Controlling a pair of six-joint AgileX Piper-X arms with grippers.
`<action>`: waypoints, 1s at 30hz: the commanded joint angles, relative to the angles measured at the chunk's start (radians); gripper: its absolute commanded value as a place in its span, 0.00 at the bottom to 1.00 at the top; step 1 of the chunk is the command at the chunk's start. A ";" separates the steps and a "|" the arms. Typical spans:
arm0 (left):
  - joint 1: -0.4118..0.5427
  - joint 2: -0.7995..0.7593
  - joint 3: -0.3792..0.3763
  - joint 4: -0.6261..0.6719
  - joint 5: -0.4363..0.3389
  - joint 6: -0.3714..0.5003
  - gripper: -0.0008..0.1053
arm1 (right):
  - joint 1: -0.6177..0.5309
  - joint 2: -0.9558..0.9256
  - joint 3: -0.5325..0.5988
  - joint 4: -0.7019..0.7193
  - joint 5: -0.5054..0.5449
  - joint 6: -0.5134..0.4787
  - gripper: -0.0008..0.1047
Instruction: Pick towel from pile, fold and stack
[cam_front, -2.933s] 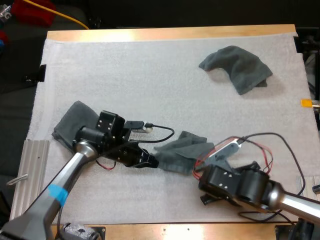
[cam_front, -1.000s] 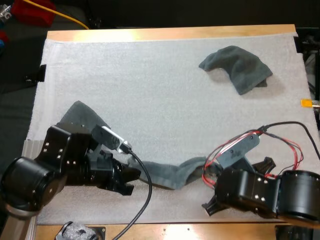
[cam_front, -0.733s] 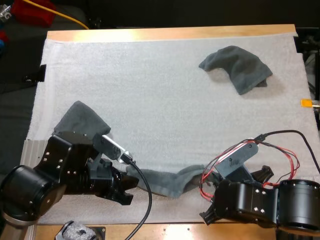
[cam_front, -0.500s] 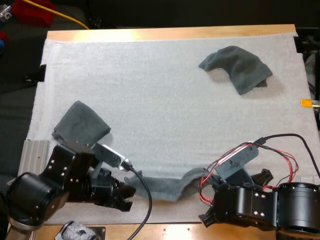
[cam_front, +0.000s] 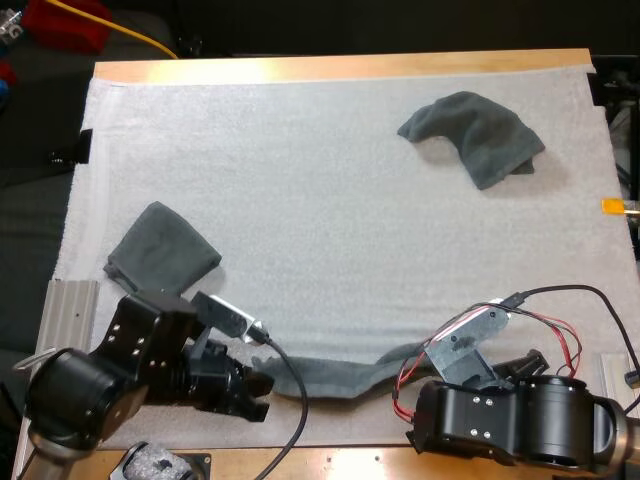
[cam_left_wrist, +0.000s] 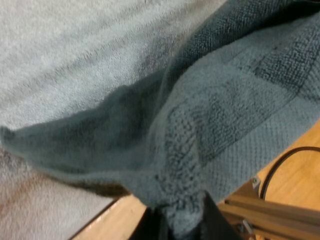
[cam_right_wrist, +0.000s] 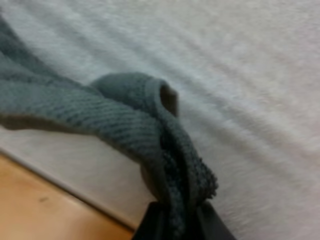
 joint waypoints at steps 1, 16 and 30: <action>-0.005 0.016 -0.002 -0.031 -0.006 -0.007 0.01 | 0.000 -0.003 0.010 0.037 0.055 0.004 0.02; -0.005 0.201 -0.002 -0.259 -0.118 0.003 0.01 | -0.413 0.002 0.133 -0.299 -0.065 -0.336 0.02; -0.005 0.353 -0.002 -0.446 -0.256 0.009 0.01 | -0.628 0.096 0.133 -0.484 -0.282 -0.416 0.02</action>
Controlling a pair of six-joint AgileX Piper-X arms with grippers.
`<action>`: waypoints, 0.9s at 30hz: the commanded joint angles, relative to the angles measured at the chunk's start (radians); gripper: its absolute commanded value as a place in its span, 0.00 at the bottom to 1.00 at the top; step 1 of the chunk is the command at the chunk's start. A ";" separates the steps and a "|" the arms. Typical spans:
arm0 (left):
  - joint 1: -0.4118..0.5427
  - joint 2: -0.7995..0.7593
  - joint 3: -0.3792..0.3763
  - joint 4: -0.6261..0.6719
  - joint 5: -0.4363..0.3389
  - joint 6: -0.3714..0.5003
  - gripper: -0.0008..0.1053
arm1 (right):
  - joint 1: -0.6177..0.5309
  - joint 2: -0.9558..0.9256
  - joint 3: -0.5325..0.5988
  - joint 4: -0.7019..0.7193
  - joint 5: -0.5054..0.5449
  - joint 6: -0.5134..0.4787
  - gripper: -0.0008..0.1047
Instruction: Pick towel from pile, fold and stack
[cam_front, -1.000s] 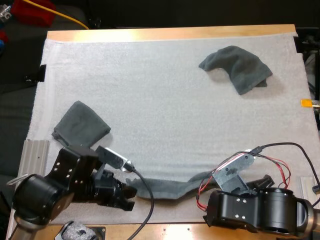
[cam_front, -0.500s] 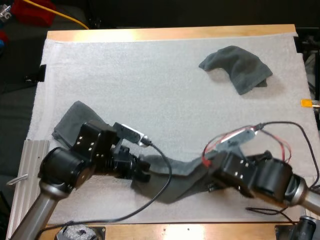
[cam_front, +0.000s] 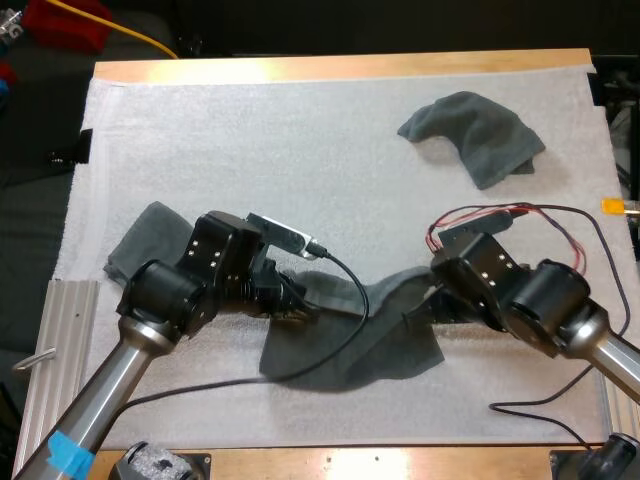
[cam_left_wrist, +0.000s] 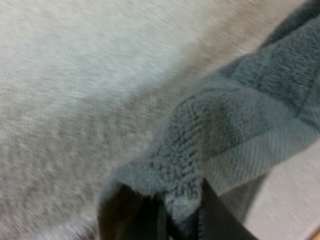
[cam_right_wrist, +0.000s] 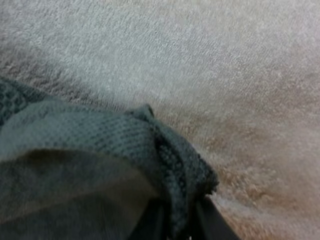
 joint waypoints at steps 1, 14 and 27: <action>-0.005 0.009 -0.002 -0.041 -0.041 -0.006 0.01 | -0.018 0.013 -0.003 -0.026 -0.027 -0.011 0.02; 0.071 0.135 -0.002 -0.206 -0.089 -0.006 0.01 | -0.168 0.135 -0.003 -0.179 -0.126 0.034 0.02; 0.166 0.289 -0.002 -0.328 -0.038 -0.007 0.01 | -0.206 0.245 -0.003 -0.305 -0.150 0.145 0.02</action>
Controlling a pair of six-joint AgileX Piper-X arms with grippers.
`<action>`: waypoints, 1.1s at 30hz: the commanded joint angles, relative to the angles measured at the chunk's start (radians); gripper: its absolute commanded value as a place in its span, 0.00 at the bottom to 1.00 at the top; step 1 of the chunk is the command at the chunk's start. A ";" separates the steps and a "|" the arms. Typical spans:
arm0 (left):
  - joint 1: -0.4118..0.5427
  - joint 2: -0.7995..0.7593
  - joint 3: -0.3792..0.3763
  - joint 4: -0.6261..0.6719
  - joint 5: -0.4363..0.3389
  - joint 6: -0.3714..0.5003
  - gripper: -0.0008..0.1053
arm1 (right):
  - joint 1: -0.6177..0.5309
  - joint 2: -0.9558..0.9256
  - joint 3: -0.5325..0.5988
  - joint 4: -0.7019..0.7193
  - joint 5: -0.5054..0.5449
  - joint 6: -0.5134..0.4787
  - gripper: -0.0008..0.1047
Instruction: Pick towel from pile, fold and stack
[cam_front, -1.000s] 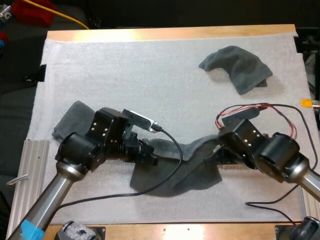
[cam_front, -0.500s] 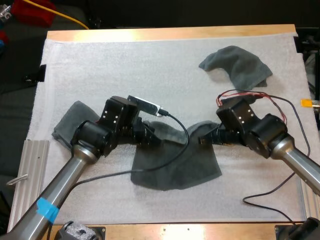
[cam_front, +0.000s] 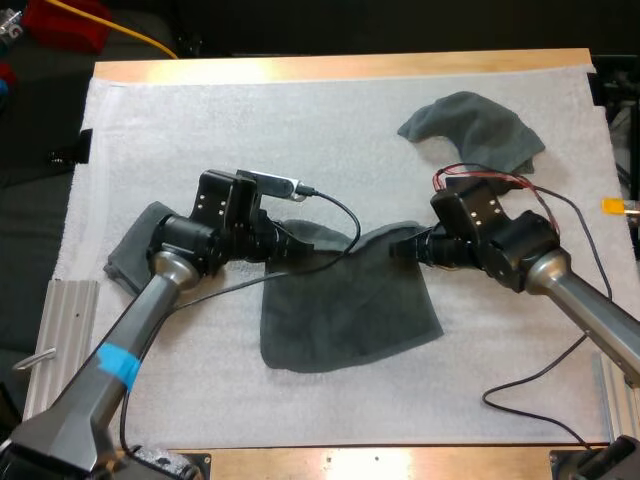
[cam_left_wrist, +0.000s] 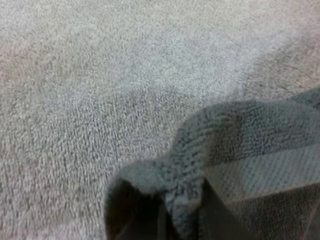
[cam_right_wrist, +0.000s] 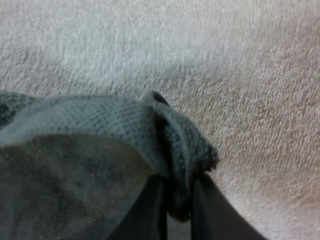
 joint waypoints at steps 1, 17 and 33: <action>0.000 0.004 -0.002 -0.033 0.004 -0.007 0.01 | -0.006 0.012 -0.003 -0.011 0.004 0.013 0.02; 0.000 0.133 -0.002 -0.136 -0.031 -0.007 0.24 | -0.006 0.140 -0.003 -0.159 0.010 0.117 0.02; 0.000 0.143 -0.040 -0.190 -0.016 -0.007 0.64 | -0.006 0.175 -0.003 -0.378 -0.002 0.136 0.58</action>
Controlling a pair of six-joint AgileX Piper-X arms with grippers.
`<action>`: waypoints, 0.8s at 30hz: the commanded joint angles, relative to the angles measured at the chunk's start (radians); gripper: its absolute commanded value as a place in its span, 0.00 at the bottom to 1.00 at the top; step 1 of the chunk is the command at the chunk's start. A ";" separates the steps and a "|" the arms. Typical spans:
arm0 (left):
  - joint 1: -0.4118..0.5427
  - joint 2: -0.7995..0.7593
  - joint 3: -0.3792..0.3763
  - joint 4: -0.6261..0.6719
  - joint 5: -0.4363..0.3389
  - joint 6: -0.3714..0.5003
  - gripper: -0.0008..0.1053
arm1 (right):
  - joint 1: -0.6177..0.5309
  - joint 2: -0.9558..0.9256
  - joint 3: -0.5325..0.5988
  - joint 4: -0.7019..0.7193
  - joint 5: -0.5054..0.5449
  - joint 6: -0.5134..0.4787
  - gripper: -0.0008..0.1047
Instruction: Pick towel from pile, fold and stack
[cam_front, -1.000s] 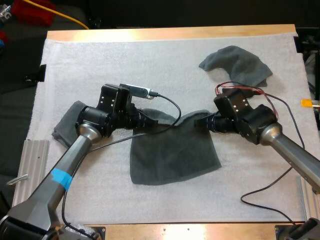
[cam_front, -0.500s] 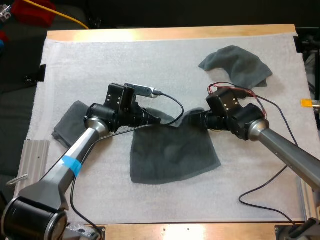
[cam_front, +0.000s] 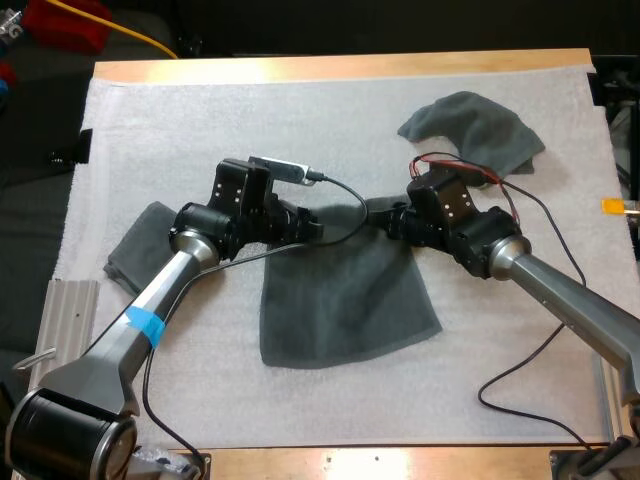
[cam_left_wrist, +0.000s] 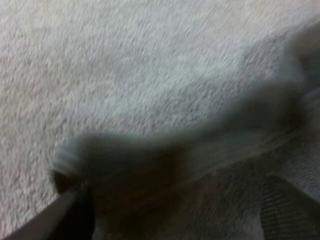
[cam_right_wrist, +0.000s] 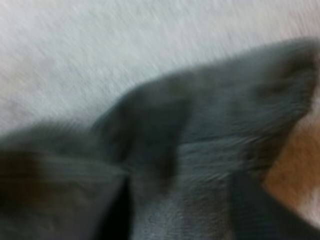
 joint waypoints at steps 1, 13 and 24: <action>0.000 -0.006 -0.016 -0.001 0.007 -0.005 0.64 | -0.006 -0.003 -0.003 -0.025 -0.007 -0.010 0.61; 0.000 -0.150 -0.022 0.064 0.012 0.004 0.64 | -0.006 -0.057 -0.003 0.107 0.008 -0.162 0.64; 0.000 -0.303 -0.022 0.188 0.058 0.004 0.64 | -0.006 -0.206 -0.003 0.292 0.010 -0.228 0.64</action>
